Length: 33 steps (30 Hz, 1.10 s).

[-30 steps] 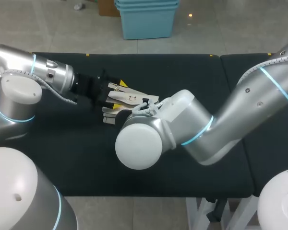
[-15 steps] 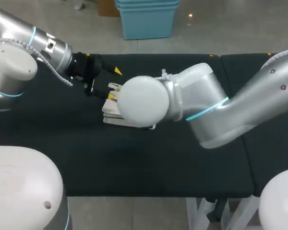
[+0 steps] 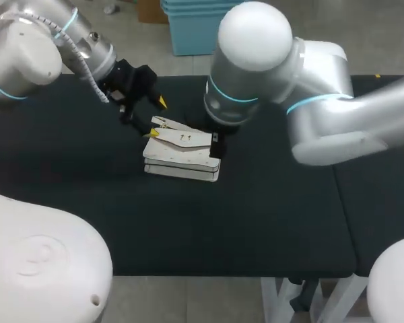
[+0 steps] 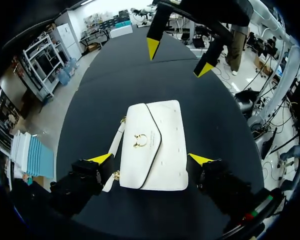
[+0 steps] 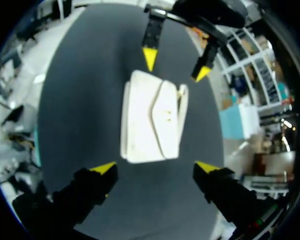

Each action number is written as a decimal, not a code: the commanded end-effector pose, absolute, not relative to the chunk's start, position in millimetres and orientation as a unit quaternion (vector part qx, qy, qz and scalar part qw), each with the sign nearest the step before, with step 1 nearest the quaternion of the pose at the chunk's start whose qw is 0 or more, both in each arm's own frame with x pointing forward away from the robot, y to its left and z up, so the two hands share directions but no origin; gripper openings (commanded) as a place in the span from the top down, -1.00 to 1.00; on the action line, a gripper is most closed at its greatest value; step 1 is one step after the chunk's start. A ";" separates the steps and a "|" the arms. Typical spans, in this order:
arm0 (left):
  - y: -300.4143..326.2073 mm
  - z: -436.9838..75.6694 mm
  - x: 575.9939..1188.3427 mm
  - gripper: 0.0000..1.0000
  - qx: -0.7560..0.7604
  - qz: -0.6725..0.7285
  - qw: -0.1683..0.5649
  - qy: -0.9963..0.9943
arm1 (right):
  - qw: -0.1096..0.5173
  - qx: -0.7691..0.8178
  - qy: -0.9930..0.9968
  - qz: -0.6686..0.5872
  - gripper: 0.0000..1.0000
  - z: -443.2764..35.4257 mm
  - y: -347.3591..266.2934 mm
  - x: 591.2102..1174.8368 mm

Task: Pick up the bag, open it, inspect its contents, close it, and place it on the opposite side

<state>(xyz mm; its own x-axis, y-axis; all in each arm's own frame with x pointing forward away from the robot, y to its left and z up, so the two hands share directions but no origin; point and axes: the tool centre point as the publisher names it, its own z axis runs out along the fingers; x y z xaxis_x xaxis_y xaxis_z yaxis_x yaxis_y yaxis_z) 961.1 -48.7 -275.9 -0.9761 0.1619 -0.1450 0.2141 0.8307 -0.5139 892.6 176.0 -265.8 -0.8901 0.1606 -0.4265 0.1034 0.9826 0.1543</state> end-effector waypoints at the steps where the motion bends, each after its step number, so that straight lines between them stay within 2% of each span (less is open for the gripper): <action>1: -50.6 -272.9 962.7 -1.00 0.099 -0.255 0.041 0.961 | 0.209 0.065 0.973 0.071 -1.00 -264.1 172.4 893.5; 4: -50.6 -272.9 962.7 -1.00 0.099 -0.255 0.041 0.961 | 0.209 0.065 0.973 0.071 -1.00 -264.1 172.4 893.5; 6: -53.8 -273.1 964.5 -1.00 0.083 -0.281 0.028 0.956 | 0.193 0.148 0.967 0.077 -1.00 -261.8 180.0 912.0; 10: -57.2 -259.3 972.7 -1.00 -0.094 -0.354 -0.042 0.930 | 0.099 0.256 0.956 0.105 -1.00 -257.6 178.7 930.8; 15: -55.5 -257.8 969.7 -1.00 -0.314 -0.324 -0.082 0.889 | -0.020 0.398 0.909 0.124 -1.00 -249.2 163.2 946.9; 20: -52.3 -254.5 960.9 -1.00 -0.430 -0.312 -0.137 0.836 | -0.108 0.536 0.824 0.144 -1.00 -250.9 145.6 957.1; 22: -49.8 -255.2 956.7 -1.00 -0.447 -0.296 -0.133 0.834 | -0.115 0.605 0.775 0.142 -1.00 -254.2 139.8 955.9; 23: -49.8 -255.2 956.7 -1.00 -0.447 -0.296 -0.133 0.834 | -0.088 0.626 0.764 0.130 -1.00 -255.9 139.8 949.5; 33: -49.8 -255.2 956.7 -1.00 -0.447 -0.296 -0.133 0.834 | -0.088 0.626 0.764 0.130 -1.00 -255.9 139.8 949.5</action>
<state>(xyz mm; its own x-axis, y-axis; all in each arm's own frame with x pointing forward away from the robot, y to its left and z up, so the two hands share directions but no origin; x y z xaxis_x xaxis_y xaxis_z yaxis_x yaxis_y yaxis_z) 957.8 -48.9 -254.5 -0.8037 -0.4795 0.3523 -0.5946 0.6255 -0.5052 944.1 138.5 -258.2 -0.5904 0.7987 0.1162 0.7981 0.5562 0.2317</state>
